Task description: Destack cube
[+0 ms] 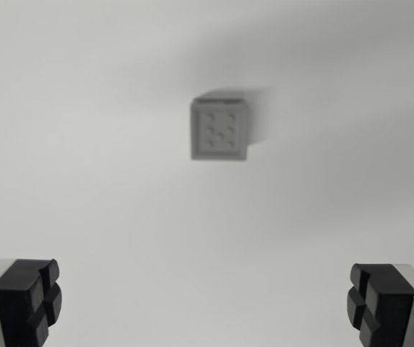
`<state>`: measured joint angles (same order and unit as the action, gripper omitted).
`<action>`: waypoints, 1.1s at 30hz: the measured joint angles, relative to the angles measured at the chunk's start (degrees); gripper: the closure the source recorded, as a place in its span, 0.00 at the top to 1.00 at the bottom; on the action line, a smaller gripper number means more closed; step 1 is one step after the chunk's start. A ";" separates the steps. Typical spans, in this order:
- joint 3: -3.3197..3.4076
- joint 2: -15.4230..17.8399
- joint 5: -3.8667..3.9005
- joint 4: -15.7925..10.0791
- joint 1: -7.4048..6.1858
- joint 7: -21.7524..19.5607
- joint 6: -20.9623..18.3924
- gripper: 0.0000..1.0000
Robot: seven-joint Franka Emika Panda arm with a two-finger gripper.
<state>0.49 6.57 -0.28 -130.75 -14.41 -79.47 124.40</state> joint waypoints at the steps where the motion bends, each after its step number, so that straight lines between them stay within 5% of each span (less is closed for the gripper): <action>1: 0.00 0.11 0.00 0.17 0.00 0.00 -0.30 1.00; 33: 0.00 0.72 0.00 0.93 0.00 0.00 -1.70 1.00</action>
<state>0.49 7.29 -0.28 -129.81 -14.41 -79.48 122.70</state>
